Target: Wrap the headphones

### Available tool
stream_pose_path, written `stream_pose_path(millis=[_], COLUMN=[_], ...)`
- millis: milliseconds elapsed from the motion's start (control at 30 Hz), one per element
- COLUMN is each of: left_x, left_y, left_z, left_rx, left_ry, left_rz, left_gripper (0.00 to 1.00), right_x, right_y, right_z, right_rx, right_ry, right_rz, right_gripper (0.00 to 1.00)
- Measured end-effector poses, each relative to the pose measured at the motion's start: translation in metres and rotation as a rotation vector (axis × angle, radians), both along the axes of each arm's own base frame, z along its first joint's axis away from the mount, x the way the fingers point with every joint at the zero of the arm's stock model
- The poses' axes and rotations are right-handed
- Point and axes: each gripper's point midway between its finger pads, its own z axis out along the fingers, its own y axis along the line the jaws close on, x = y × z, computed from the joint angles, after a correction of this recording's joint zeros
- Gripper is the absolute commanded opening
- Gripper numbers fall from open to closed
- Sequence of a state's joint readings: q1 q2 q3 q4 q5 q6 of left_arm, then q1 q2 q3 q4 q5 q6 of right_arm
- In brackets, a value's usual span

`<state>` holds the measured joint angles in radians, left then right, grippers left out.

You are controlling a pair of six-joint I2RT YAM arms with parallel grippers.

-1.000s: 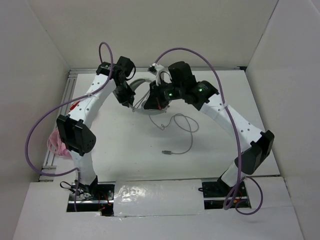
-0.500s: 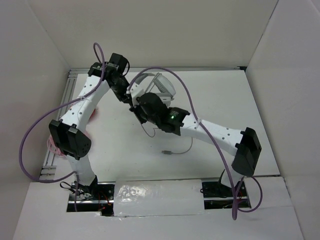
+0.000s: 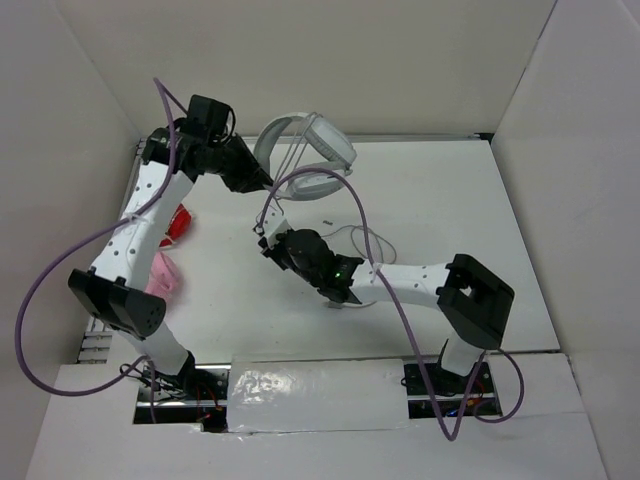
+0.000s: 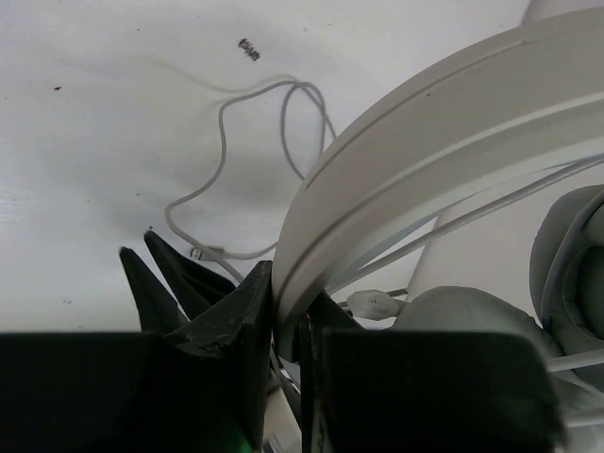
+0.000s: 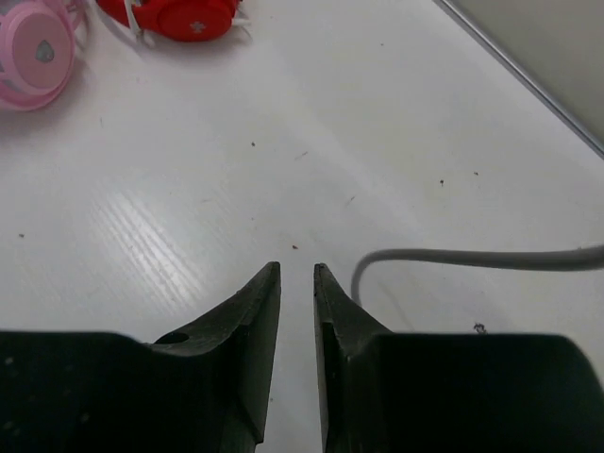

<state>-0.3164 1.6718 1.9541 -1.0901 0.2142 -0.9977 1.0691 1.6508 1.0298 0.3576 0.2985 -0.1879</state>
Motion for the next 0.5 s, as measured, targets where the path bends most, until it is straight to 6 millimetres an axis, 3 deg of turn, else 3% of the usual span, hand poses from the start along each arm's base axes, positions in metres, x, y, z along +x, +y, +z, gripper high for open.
stream_pose_path(millis=[200, 500], left_x=[-0.011, -0.021], left_y=[0.002, 0.003], left_z=[0.035, 0.051], left_rx=[-0.044, -0.07], left_ry=[-0.093, -0.138], left_rz=[-0.008, -0.04], left_gripper=[0.0, 0.0], right_x=[0.018, 0.04], right_y=[0.008, -0.002], right_z=[-0.005, -0.017], right_rx=[0.046, 0.039], right_ry=[-0.061, -0.068], right_rz=[-0.062, -0.141], right_gripper=[0.34, 0.34])
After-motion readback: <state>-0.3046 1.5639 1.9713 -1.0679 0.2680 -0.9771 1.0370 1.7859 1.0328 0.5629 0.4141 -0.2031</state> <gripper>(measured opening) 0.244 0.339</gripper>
